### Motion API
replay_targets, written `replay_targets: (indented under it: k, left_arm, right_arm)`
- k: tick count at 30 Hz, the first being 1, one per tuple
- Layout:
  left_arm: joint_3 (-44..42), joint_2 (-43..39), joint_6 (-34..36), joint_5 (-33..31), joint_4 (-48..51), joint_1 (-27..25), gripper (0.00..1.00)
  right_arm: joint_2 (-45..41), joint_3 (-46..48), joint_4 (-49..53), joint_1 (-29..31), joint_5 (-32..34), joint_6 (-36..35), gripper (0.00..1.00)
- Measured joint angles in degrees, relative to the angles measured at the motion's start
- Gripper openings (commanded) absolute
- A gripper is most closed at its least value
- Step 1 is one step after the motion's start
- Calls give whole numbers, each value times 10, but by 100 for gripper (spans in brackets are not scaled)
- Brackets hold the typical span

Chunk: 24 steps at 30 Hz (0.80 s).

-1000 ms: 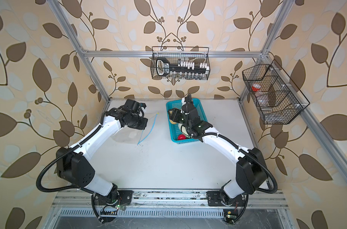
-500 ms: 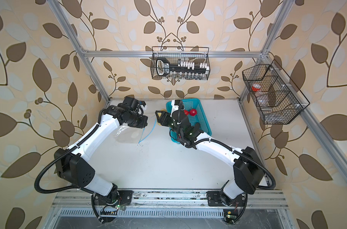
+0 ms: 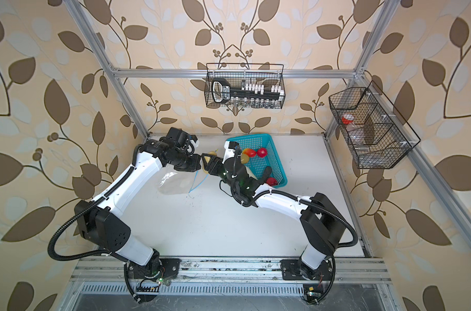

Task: Place the food in the zip-top bag and seal the zipper
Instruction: 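Carry the potato toward the bag opening held by the left gripper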

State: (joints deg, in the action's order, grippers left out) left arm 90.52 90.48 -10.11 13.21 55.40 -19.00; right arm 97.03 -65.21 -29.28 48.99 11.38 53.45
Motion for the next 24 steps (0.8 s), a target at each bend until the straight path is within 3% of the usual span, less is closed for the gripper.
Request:
replay_targets:
  k: [24]
  left_arm:
    - [54,3,-24,11,19,4,0]
  right_arm:
    - [28,31,-96,23,31,29,20]
